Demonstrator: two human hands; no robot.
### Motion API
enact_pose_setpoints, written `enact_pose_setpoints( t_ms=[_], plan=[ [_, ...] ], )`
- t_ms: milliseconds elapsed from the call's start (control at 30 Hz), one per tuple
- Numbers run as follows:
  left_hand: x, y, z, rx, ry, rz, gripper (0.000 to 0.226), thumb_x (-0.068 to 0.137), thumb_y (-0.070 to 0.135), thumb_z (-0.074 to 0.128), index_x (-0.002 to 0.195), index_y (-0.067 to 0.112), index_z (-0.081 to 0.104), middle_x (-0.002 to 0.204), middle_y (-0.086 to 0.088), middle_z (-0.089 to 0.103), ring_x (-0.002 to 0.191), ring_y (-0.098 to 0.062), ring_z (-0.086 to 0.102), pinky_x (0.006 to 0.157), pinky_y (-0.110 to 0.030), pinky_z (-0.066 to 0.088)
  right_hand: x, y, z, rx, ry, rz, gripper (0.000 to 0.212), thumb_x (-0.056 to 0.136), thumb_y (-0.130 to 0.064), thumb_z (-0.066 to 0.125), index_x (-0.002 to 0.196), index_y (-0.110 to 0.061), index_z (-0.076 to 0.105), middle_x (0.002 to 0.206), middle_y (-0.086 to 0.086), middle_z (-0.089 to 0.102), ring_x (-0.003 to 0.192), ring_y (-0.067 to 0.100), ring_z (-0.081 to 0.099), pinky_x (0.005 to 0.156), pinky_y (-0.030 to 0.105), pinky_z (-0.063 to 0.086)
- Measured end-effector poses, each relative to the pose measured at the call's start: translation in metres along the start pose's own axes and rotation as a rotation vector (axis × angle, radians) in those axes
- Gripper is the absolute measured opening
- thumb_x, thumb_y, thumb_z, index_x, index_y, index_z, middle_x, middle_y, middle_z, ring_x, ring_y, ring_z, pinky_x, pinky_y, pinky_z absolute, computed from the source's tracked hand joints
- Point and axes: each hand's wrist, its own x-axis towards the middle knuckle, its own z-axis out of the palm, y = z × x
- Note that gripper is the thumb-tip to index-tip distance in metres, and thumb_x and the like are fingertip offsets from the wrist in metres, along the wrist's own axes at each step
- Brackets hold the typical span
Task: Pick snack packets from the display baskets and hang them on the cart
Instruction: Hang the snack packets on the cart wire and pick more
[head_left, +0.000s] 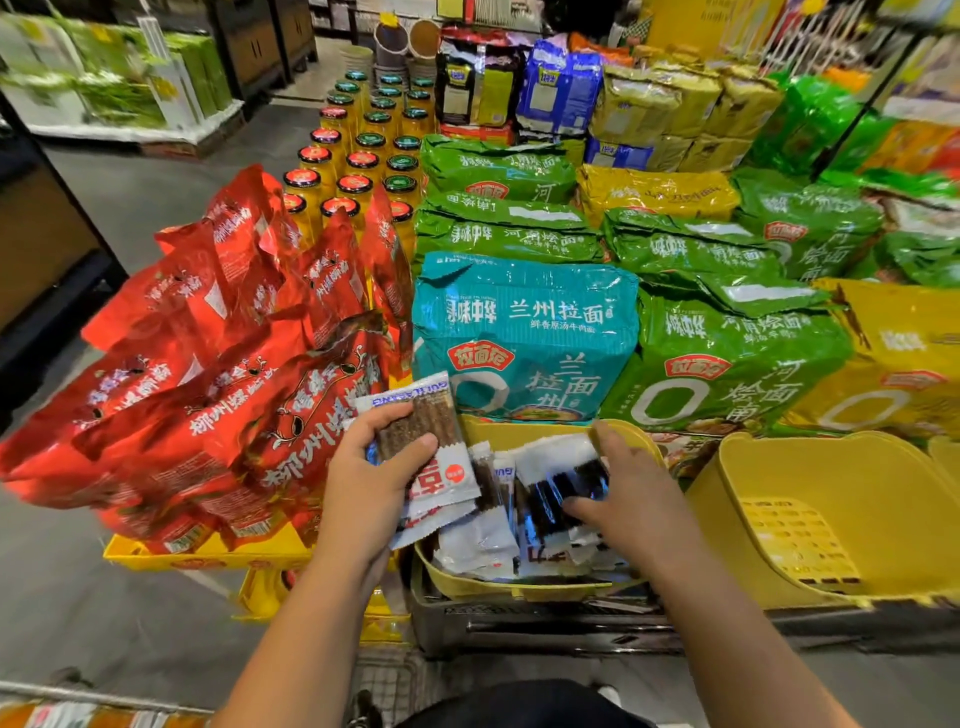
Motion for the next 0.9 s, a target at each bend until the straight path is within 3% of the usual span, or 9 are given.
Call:
enact_pose_setpoints(
  t_ms=[133,233,333,433,533,633,700,800,900],
  plan=[
    [-0.005,0.006,0.012,-0.043,-0.077,-0.083,0.040,0.096,-0.003,0.043,0.108,0.021,0.073,0.101,-0.007,0.076,0.079,-0.023,0.071,0.069,-0.038,0.056,0.002,-0.006,0.005,-0.012,0.007,-0.195,0.045,0.100,-0.043,0.055,0.145,-0.041,0.050,0.158,0.002,0.033,0.142,0.026,0.033,0.117,0.043,0.035],
    [-0.006,0.005,0.018,-0.044,-0.125,-0.143,0.049,0.094,-0.006,0.035,0.108,0.019,0.075,0.092,0.002,0.078,0.078,-0.023,0.073,0.073,-0.041,0.056,0.003,0.000,0.010,-0.072,-0.155,-0.070,0.046,0.102,-0.051,0.046,0.146,-0.039,0.050,0.157,0.005,0.039,0.135,0.031,0.042,0.112,0.043,0.041],
    [-0.005,0.005,0.023,-0.017,-0.130,-0.161,0.051,0.093,-0.008,0.034,0.107,0.019,0.076,0.099,-0.002,0.077,0.079,-0.023,0.073,0.070,-0.040,0.057,0.007,0.011,0.006,-0.117,0.007,-0.032,0.045,0.101,-0.045,0.049,0.141,-0.026,0.055,0.145,0.004,0.050,0.128,0.028,0.046,0.108,0.041,0.042],
    [-0.003,0.008,0.022,0.006,-0.138,-0.152,0.051,0.093,-0.007,0.035,0.107,0.020,0.076,0.106,-0.006,0.074,0.085,-0.025,0.072,0.069,-0.039,0.057,0.010,0.010,0.007,-0.035,-0.110,-0.177,0.054,0.100,-0.036,0.057,0.151,-0.035,0.041,0.159,-0.007,0.036,0.144,0.022,0.033,0.119,0.041,0.033],
    [0.003,0.013,0.017,-0.019,-0.110,-0.127,0.051,0.092,-0.008,0.034,0.106,0.019,0.076,0.100,-0.006,0.075,0.077,-0.022,0.071,0.063,-0.035,0.058,0.016,0.006,0.013,-0.110,-0.279,-0.190,0.064,0.100,-0.048,0.053,0.157,-0.042,0.025,0.168,-0.013,0.012,0.156,0.021,0.005,0.125,0.046,0.017],
    [0.006,0.020,0.008,-0.044,-0.083,-0.127,0.050,0.093,-0.007,0.033,0.110,0.017,0.074,0.101,-0.009,0.074,0.076,-0.025,0.069,0.058,-0.033,0.058,0.019,0.004,0.013,-0.219,-0.292,-0.183,0.069,0.100,-0.057,0.047,0.159,-0.045,0.013,0.168,-0.015,0.001,0.156,0.023,-0.012,0.124,0.055,-0.005],
    [0.007,0.020,0.004,-0.050,-0.076,-0.131,0.050,0.093,-0.007,0.033,0.112,0.017,0.073,0.102,-0.011,0.074,0.076,-0.026,0.069,0.057,-0.033,0.058,0.014,-0.002,0.012,-0.227,-0.314,-0.211,0.065,0.099,-0.061,0.047,0.157,-0.045,0.023,0.168,-0.013,0.010,0.156,0.021,-0.004,0.125,0.053,0.001],
    [0.006,0.017,0.004,-0.037,-0.096,-0.138,0.052,0.093,-0.008,0.034,0.108,0.019,0.075,0.103,-0.012,0.075,0.076,-0.027,0.069,0.063,-0.036,0.057,0.004,-0.009,0.013,-0.169,-0.287,-0.237,0.056,0.097,-0.063,0.048,0.148,-0.042,0.045,0.161,-0.006,0.037,0.149,0.024,0.027,0.115,0.043,0.036],
    [0.004,0.015,0.005,-0.023,-0.161,-0.151,0.056,0.092,-0.010,0.037,0.103,0.025,0.079,0.112,-0.014,0.074,0.081,-0.027,0.069,0.072,-0.038,0.055,0.007,-0.003,0.013,-0.185,-0.211,-0.206,0.048,0.098,-0.062,0.045,0.143,-0.045,0.051,0.164,-0.008,0.029,0.142,0.030,0.037,0.111,0.043,0.040]
  ],
)
